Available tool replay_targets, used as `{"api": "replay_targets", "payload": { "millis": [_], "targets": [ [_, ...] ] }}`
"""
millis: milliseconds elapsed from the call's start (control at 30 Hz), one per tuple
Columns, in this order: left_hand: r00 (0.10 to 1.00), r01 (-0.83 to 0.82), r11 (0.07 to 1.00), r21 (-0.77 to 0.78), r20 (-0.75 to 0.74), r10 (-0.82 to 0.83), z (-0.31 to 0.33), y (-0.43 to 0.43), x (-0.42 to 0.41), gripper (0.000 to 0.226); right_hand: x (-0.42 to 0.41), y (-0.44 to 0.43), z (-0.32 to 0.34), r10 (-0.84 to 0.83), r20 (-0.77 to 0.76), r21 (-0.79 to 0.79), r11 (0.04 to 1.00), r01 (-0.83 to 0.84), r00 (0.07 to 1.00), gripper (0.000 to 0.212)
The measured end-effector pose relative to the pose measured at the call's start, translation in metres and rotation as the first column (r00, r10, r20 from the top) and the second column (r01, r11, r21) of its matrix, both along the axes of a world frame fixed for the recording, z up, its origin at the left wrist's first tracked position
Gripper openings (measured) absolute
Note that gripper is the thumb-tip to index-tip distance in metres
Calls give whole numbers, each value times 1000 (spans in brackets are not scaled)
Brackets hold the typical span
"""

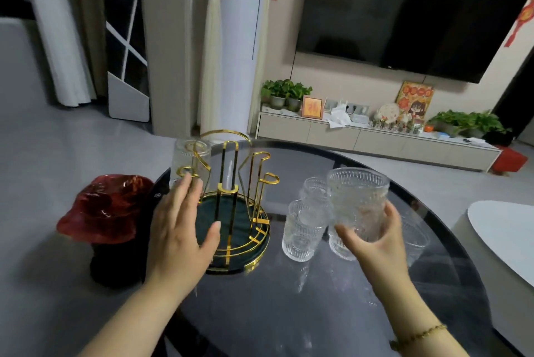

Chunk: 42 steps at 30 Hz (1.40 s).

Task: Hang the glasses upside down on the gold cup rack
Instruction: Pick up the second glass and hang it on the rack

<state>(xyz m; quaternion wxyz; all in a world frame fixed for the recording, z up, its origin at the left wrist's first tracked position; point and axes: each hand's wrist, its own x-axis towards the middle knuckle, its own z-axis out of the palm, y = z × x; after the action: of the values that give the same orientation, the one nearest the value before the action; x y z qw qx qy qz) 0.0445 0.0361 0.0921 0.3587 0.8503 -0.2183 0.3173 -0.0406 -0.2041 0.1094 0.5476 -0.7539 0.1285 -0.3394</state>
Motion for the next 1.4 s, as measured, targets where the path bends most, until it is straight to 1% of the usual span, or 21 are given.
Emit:
{"api": "replay_targets", "payload": {
  "millis": [100,200,267,300,367,400,500,533,633,733,800,867,933,967,1000,1100,1167,1333,1400],
  "targets": [
    [999,-34,999,18,-32,34,5,8,24,68,19,-1,30,53,-65,-96,994,-59,997,75],
    [998,6,995,98,-70,1,1,14,41,69,41,-2,63,86,-222,-217,967,-136,971,83],
    [998,25,990,136,-64,-17,-3,16,47,67,54,0,85,112,-309,-261,945,-197,944,95],
    [998,31,990,138,-58,-23,-5,16,50,66,62,2,95,119,-339,-277,936,-219,933,96],
    [998,35,991,130,-51,-29,-5,16,51,65,77,8,115,142,-377,-287,922,-261,915,87],
    [998,39,991,124,-50,-33,-5,16,52,65,86,11,123,152,-389,-285,918,-275,909,86],
    [998,54,991,121,-34,-50,-4,18,52,63,115,18,144,143,-408,-303,910,-282,902,105],
    [998,56,991,124,-20,-54,-4,19,52,61,125,20,149,152,-411,-308,905,-294,899,105],
    [1000,29,989,142,-2,-29,-1,22,52,53,158,32,158,160,-415,-340,886,-316,895,92],
    [999,35,993,110,-11,-34,1,22,53,52,191,46,159,68,-419,-487,825,-287,905,87],
    [998,62,994,86,-32,-59,1,22,53,59,206,54,159,-4,-458,-596,743,-303,889,89],
    [995,88,993,76,-46,-85,0,23,54,61,218,58,159,-39,-514,-660,656,-366,857,90],
    [992,119,991,66,-46,-116,-1,25,55,53,227,61,158,-30,-558,-679,591,-436,829,88],
    [990,132,990,57,-48,-130,-1,26,56,49,231,63,157,-18,-567,-681,573,-456,824,86],
    [989,142,989,48,-55,-139,-1,27,56,48,235,64,155,-7,-571,-681,562,-469,821,85],
    [985,165,986,35,-65,-162,0,27,56,57,245,70,140,1,-601,-683,520,-514,800,84],
    [982,172,985,29,-82,-169,1,27,56,54,249,75,128,9,-625,-678,489,-549,780,84],
    [981,175,983,59,-92,-169,0,27,59,52,253,82,104,58,-655,-631,506,-588,753,82],
    [981,177,983,56,-97,-171,-1,27,59,52,253,83,99,94,-670,-611,493,-620,736,81]
  ]
}}
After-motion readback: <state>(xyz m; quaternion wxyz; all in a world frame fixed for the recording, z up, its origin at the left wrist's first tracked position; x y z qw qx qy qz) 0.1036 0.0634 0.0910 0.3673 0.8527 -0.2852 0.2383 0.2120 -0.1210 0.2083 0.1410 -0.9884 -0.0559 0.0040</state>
